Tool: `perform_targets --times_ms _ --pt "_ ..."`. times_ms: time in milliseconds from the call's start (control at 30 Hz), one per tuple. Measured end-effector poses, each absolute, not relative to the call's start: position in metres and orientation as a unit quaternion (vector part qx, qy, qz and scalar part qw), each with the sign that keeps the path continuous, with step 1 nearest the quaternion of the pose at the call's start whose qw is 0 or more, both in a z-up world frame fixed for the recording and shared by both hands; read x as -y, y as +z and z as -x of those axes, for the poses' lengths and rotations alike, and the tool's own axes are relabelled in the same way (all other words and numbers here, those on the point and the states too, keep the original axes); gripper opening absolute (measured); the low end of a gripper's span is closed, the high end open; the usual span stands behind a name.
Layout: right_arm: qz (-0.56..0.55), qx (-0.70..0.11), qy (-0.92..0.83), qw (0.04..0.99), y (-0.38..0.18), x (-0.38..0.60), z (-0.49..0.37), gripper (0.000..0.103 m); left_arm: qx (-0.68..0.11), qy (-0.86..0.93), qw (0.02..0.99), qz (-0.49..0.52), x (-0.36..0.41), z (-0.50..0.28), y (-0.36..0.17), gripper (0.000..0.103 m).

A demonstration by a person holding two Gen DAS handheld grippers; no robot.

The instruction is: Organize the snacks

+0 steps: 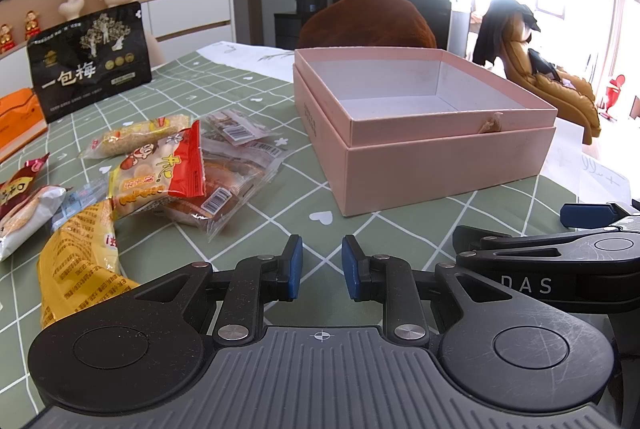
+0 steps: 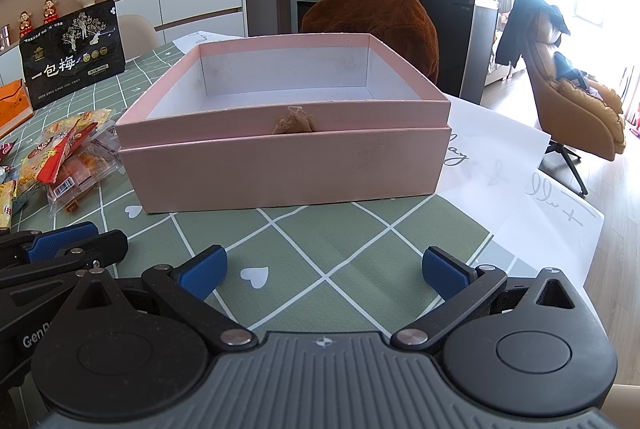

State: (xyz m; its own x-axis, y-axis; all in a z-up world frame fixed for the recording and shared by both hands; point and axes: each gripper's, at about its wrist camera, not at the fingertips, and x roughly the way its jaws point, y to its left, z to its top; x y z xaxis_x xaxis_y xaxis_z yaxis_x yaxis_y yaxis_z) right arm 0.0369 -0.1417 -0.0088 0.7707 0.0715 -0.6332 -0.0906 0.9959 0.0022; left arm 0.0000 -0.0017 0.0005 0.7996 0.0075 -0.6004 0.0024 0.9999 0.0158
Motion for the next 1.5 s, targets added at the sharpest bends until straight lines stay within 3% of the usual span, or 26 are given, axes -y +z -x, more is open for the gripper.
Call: perform_targets --times_ms 1333,1500 --pt "0.014 -0.336 0.043 0.941 -0.008 0.143 -0.035 0.103 -0.316 0.001 0.949 -0.008 0.002 0.0 0.001 0.026" --pt "0.023 -0.414 0.06 0.908 0.0 0.14 -0.048 0.103 -0.341 -0.034 0.939 0.007 -0.009 0.001 0.009 0.026"
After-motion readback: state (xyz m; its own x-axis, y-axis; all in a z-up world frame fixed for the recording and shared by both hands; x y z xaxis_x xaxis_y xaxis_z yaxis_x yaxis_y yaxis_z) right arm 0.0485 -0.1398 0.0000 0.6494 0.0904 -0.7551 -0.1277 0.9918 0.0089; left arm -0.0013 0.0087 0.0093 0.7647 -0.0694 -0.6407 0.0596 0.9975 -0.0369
